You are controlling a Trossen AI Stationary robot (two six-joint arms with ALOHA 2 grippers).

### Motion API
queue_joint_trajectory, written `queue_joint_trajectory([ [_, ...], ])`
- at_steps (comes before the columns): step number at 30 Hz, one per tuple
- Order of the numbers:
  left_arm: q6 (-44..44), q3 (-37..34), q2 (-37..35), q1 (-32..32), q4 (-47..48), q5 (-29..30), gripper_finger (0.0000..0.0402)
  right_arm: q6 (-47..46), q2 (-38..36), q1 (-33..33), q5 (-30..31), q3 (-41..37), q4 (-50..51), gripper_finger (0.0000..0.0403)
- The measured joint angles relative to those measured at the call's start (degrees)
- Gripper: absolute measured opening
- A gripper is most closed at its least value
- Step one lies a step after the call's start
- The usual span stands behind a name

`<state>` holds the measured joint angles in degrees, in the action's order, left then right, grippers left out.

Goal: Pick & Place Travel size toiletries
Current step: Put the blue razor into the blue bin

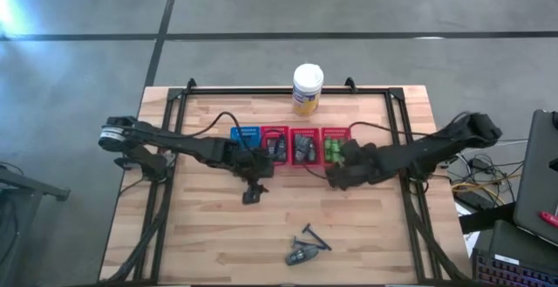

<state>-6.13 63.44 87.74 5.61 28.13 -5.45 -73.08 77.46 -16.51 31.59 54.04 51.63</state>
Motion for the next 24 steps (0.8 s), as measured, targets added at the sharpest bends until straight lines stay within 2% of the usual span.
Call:
queue_joint_trajectory([
  [3, 3.03, 0.0, 0.47, 0.78, -0.82, -2.29, 0.0234, 8.46, -3.64, -3.6, -5.57, -0.07, -5.01, 0.0286],
  [6, 7.07, -0.03, 1.68, 2.32, -1.1, -2.66, 0.0234, 11.82, -4.65, -7.61, -11.24, -0.13, -10.65, 0.0291],
  [9, 9.11, -0.07, 3.27, 4.19, -1.38, -2.63, 0.0234, 11.77, -2.97, -11.76, -15.27, -0.15, -14.36, 0.0294],
  [12, 7.77, -0.11, 4.81, 5.96, -1.61, -2.59, 0.0234, 8.15, 0.23, -15.54, -16.74, -0.24, -14.23, 0.0292],
  [16, -0.25, -0.15, 6.16, 7.85, -2.16, -1.37, 0.0234, 4.25, 5.35, -18.85, -16.72, -0.12, -14.53, 0.0279],
  [21, -19.39, -0.15, 6.22, 10.02, -2.1, 0.58, 0.0233, 2.59, 12.34, -20.69, -17.13, 2.65, -14.96, 0.0257],
  [24, -27.09, -0.15, 5.63, 12.41, -1.22, 0.79, 0.0233, 2.85, 16.14, -21.31, -17.16, 5.65, -15.02, 0.0246],
])
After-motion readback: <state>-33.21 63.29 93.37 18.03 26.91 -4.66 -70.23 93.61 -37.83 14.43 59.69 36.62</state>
